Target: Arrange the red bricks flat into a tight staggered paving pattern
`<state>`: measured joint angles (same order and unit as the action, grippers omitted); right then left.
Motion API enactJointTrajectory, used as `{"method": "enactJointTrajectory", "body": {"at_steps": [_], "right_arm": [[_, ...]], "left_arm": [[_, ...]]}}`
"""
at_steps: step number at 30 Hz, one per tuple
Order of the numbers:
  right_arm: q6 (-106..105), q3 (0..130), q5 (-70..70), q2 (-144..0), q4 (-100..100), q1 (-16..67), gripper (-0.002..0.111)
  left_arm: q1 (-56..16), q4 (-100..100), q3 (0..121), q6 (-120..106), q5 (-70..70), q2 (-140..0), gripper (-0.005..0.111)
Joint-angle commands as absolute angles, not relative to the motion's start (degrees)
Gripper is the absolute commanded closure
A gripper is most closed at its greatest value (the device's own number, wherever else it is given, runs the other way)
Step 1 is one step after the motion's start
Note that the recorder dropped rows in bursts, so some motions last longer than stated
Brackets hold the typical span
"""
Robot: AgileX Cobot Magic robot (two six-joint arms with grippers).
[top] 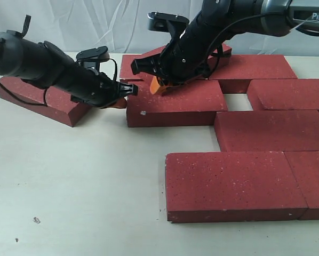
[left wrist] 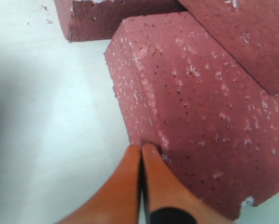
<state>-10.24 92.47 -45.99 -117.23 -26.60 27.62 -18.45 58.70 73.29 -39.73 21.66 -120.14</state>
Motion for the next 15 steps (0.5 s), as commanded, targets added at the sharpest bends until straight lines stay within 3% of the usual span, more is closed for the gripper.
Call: {"method": "enactJointTrajectory", "body": {"at_steps": [1,15], "right_arm": [[-10.2,92.2,-45.9,-116.7,-25.8,27.3,0.109],[-2.8,92.2,-45.3,-116.7,-18.4,26.0,0.109]], "left_arm": [[-19.5,60.1,73.5,-39.8,20.4,-120.0,0.107],[-21.3,62.3,79.2,-39.8,25.2,-124.7,0.107]]}}
